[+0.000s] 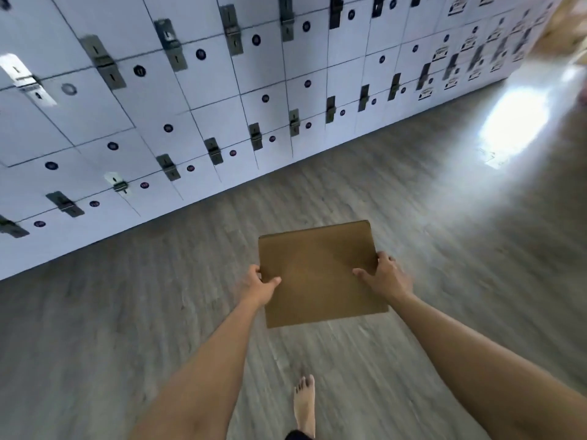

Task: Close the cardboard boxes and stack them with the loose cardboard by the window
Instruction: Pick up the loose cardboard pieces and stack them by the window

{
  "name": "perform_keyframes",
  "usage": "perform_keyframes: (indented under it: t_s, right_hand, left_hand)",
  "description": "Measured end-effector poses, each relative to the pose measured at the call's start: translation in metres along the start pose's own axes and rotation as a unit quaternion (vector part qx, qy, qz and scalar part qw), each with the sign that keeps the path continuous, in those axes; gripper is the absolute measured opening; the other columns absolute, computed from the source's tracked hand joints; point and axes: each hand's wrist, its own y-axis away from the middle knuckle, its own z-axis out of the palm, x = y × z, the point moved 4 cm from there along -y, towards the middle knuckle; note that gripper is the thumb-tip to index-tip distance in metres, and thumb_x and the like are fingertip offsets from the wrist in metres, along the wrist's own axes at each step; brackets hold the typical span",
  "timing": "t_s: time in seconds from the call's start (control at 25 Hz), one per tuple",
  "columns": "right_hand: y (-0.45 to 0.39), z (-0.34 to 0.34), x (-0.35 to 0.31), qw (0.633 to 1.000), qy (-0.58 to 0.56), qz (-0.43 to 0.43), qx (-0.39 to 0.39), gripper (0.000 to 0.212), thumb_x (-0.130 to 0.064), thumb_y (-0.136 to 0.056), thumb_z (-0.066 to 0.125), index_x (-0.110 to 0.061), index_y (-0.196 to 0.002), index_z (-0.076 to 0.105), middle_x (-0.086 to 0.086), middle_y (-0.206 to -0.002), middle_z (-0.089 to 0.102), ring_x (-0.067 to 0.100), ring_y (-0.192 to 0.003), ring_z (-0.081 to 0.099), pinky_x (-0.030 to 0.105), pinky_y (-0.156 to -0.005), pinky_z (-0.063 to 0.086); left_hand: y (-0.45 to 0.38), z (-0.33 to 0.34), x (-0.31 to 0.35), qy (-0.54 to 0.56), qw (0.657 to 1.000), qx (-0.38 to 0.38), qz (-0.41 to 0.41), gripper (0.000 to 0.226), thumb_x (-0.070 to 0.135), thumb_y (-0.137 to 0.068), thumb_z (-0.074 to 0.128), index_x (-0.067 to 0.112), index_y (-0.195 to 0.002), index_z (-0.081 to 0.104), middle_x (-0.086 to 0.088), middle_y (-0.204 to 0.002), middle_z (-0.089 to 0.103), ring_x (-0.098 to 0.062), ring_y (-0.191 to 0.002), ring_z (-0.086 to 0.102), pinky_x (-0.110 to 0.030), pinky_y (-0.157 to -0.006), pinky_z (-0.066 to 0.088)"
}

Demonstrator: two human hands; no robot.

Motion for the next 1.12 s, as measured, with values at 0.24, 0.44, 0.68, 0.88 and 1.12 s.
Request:
perform_keyframes:
  t_s: [0.24,0.44,0.68,0.88,1.12]
  right_hand:
    - [-0.067,-0.079,0.038,0.993,-0.013,0.094,0.075,0.073,-0.063,-0.088,0.060,-0.015,-0.139,0.041,0.009,-0.130,0.055,0.031,-0.115,0.059,0.042,-0.086,0.050]
    - [-0.121,-0.139,0.110,0.975,-0.023,0.175,0.135,0.078,-0.065,-0.087,0.060,-0.015,-0.143,0.041,0.009,-0.133,0.055,0.028,-0.119,0.057,0.040,-0.089,0.050]
    - [-0.218,-0.225,0.194,0.953,-0.072,0.235,0.175,0.077,-0.066,-0.087,0.058,-0.015,-0.143,0.042,0.008,-0.133,0.055,0.026,-0.120,0.057,0.037,-0.092,0.048]
    - [-0.321,-0.304,0.222,0.948,-0.090,0.238,0.190,0.074,-0.065,-0.086,0.061,-0.016,-0.140,0.045,0.008,-0.131,0.056,0.026,-0.120,0.057,0.037,-0.093,0.047]
    - [-0.462,-0.350,0.217,0.954,-0.086,0.224,0.180,0.076,-0.066,-0.086,0.060,-0.016,-0.141,0.044,0.006,-0.132,0.057,0.025,-0.119,0.057,0.039,-0.093,0.049]
  left_hand:
    - [-0.084,0.066,0.134,-0.093,0.988,-0.079,0.092,0.055,0.034,-0.085,0.079,0.012,-0.128,0.052,-0.011,-0.121,0.064,-0.029,-0.111,0.063,-0.034,-0.093,0.050]
    - [-0.121,0.162,0.244,-0.154,0.966,-0.133,0.162,0.058,0.038,-0.085,0.079,0.016,-0.132,0.053,-0.006,-0.123,0.065,-0.025,-0.111,0.062,-0.030,-0.085,0.044]
    - [-0.160,0.282,0.407,-0.174,0.944,-0.163,0.230,0.066,0.040,-0.086,0.077,0.016,-0.139,0.047,-0.006,-0.135,0.058,-0.027,-0.119,0.059,-0.038,-0.100,0.048]
    - [-0.207,0.344,0.516,-0.160,0.945,-0.151,0.240,0.069,0.040,-0.084,0.078,0.016,-0.140,0.046,-0.008,-0.136,0.056,-0.028,-0.118,0.059,-0.041,-0.100,0.049]
    - [-0.305,0.379,0.608,-0.174,0.941,-0.149,0.248,0.066,0.046,-0.085,0.076,0.020,-0.138,0.046,-0.004,-0.134,0.057,-0.025,-0.115,0.060,-0.040,-0.097,0.052]
